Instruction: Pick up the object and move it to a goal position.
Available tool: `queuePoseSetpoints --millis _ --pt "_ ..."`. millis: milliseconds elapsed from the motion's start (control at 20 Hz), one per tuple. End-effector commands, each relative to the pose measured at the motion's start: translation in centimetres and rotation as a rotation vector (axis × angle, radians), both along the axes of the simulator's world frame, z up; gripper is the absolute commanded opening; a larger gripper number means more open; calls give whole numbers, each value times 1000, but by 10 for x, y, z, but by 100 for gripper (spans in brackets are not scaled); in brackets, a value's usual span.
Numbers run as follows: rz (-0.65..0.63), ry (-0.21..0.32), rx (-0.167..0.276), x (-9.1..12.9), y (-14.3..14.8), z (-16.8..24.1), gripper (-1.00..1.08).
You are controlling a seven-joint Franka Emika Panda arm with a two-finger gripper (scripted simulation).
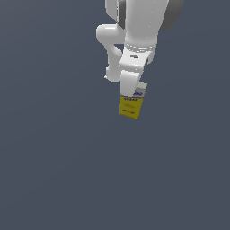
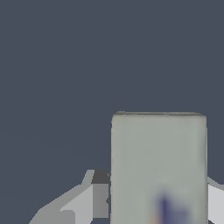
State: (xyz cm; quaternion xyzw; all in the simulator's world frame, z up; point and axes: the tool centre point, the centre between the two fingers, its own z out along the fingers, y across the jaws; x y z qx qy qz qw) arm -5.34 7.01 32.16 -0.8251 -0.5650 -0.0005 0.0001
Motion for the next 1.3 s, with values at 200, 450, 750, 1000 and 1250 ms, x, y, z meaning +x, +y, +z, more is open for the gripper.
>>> queuePoseSetpoints --millis 200,450,750,1000,1250 --pt "0 1 0 -5 0 70 -100" --pt "0 1 0 -7 1 114 -100" --pt "0 1 0 -7 1 148 -100" --pt "-1 1 -1 -6 1 162 -100" --pt "-1 1 -1 -6 1 165 -100"
